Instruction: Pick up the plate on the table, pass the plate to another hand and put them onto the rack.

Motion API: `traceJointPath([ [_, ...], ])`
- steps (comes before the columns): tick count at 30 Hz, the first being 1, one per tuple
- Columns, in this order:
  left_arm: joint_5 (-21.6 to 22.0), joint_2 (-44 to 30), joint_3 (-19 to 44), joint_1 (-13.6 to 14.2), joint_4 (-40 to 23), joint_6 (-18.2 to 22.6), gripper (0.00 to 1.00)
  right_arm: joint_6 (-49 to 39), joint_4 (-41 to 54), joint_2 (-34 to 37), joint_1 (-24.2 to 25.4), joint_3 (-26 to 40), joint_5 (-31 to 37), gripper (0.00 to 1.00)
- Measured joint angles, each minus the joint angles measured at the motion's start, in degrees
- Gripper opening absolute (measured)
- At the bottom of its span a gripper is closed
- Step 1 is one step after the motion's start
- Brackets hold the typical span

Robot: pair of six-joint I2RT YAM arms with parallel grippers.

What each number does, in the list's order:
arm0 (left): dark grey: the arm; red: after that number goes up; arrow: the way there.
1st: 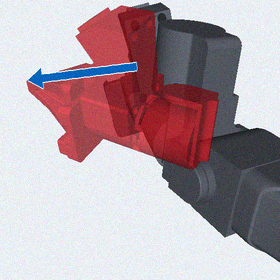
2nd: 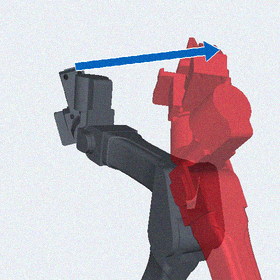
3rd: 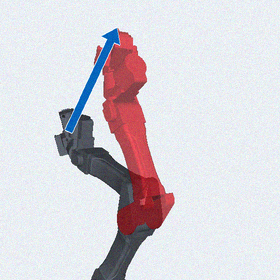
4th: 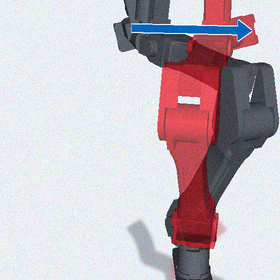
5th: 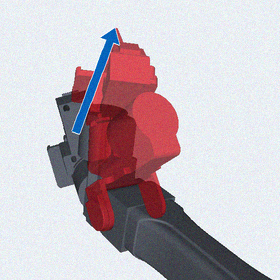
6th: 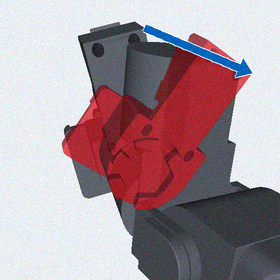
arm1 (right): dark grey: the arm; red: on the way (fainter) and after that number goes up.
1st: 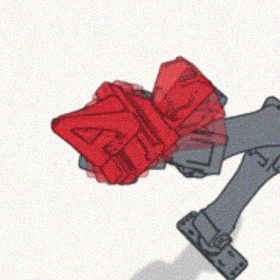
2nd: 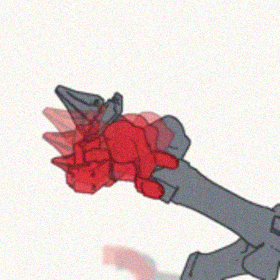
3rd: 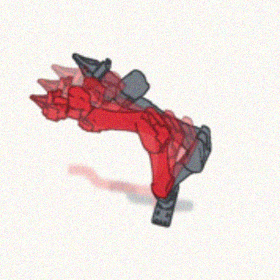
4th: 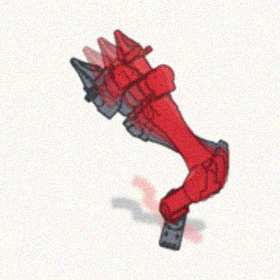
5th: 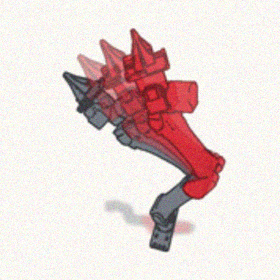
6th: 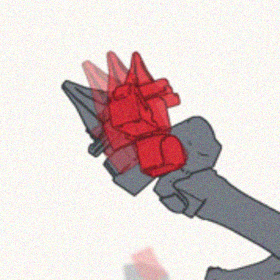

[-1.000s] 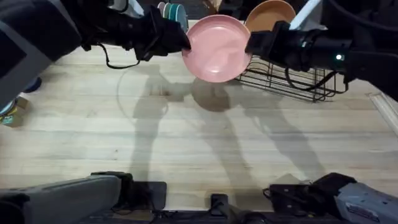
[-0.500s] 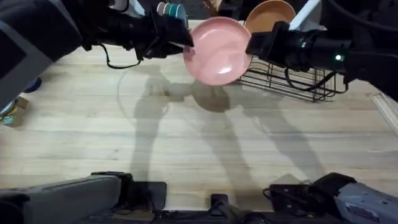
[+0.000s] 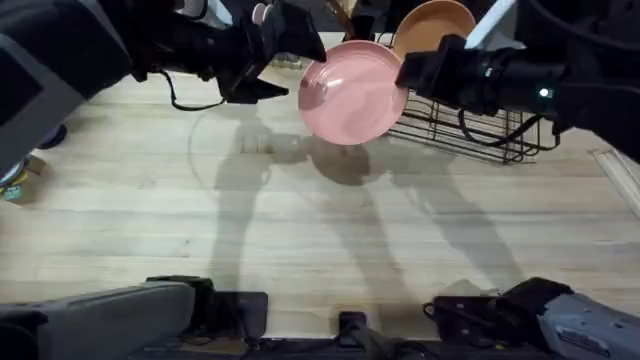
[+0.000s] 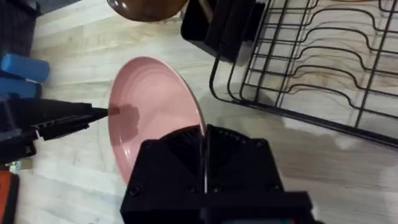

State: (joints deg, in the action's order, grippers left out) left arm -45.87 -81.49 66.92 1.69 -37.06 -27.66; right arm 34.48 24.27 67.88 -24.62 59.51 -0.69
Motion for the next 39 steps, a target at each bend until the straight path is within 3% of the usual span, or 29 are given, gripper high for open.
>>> traceJointPath([
  [7, -0.02, 0.0, 0.0, 0.0, 0.0, 0.0, 0.995, -3.51, -0.77, 0.02, 0.02, 0.0, 2.26, 0.03],
  [12, -0.01, 0.0, 0.0, 0.0, -0.04, 0.0, 0.996, -13.21, -2.91, -1.08, 0.04, 0.0, 5.36, 0.031],
  [14, 0.0, 0.0, 0.0, 0.0, -0.04, 0.0, 0.996, -20.86, -2.95, -4.66, 0.04, 0.0, 12.05, 0.03],
  [17, -0.02, 0.02, 0.0, 0.0, 0.0, 0.0, 0.995, -26.54, -3.14, -7.46, 0.04, 0.0, 16.53, 0.03],
  [23, -0.02, 0.06, 0.0, -0.16, 1.98, 0.03, 0.995, -37.85, -3.9, -11.51, 0.46, 0.05, 20.53, 0.03],
  [31, 0.09, 5.23, 0.0, -2.47, 7.98, 0.11, 0.995, -48.08, -6.31, -11.43, 7.31, 3.31, 22.62, 0.03],
  [39, 1.39, 10.95, 0.52, -3.98, 9.45, 0.26, 0.995, -57.5, -17.76, -6.43, 14.35, 4.46, 20.1, 0.03],
])
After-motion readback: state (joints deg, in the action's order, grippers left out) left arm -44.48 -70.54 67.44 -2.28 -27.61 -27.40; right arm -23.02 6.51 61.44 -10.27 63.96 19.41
